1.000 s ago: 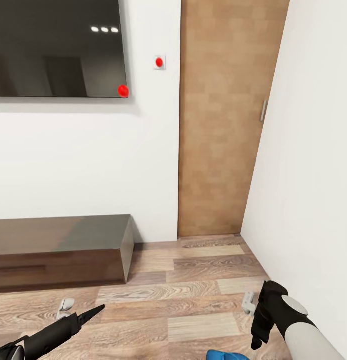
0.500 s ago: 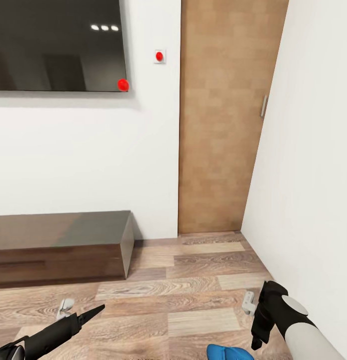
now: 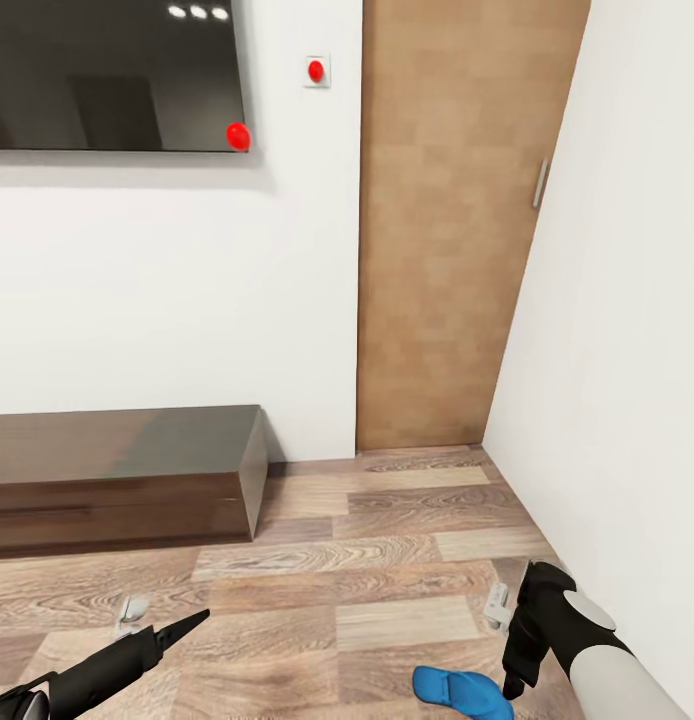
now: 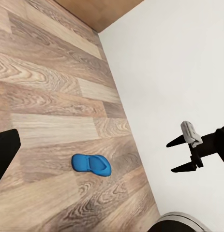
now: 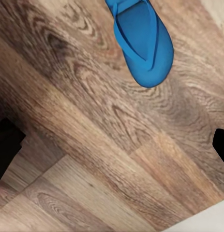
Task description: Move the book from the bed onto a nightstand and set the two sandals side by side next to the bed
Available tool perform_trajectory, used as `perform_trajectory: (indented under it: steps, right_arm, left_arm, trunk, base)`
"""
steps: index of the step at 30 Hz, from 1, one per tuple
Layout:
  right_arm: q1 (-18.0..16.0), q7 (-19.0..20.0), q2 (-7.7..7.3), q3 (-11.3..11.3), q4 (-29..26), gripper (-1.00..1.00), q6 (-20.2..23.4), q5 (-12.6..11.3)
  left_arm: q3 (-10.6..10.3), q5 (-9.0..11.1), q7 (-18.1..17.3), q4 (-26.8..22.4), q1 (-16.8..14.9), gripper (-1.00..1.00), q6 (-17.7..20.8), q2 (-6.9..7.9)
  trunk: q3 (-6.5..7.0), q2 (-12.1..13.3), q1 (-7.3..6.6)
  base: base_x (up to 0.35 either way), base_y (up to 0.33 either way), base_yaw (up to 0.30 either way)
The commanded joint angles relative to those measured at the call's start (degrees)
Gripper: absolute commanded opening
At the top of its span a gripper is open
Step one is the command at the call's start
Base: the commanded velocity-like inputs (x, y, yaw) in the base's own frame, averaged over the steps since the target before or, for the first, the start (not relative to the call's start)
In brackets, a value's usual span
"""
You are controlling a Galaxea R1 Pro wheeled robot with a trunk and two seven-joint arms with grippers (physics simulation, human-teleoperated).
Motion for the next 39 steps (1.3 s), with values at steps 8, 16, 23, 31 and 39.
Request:
perform_trajectory:
  steps: [8,16,23,31,39]
  right_arm:
    - [0.0,0.3,0.05,-0.2,-0.1,1.0,0.3,0.2]
    - [0.0,0.3,0.05,-0.2,-0.1,1.0,0.3,0.2]
    - [0.0,0.3,0.08,-0.2,-0.1,1.0,0.3,0.2]
    - [0.0,0.3,0.05,-0.2,0.0,1.0,0.3,0.2]
    - [0.0,0.3,0.06,-0.2,0.0,1.0,0.3,0.2]
  left_arm:
    - [0.0,0.2,-0.1,0.0,0.0,1.0,0.5,0.03]
    - [0.0,0.2,-0.1,0.0,0.0,1.0,0.5,0.01]
    - [0.0,0.2,-0.1,0.0,0.0,1.0,0.5,0.03]
    - [0.0,0.2,-0.1,0.0,0.0,1.0,0.5,0.02]
    - [0.0,0.2,-0.1,0.0,0.0,1.0,0.5,0.03]
  trunk:
    - [-1.84,-0.1,0.19]
    - [-3.61,-0.2,0.4]
    - [-5.16,-0.3,0.58]
    - [-6.93,-0.4,0.78]
    - [-8.7,-0.6,0.99]
  base:
    - [0.0,0.0,0.0]
    - [0.0,0.0,0.0]
    - [0.0,0.0,0.0]
    - [0.0,0.0,0.0]
    - [0.0,0.0,0.0]
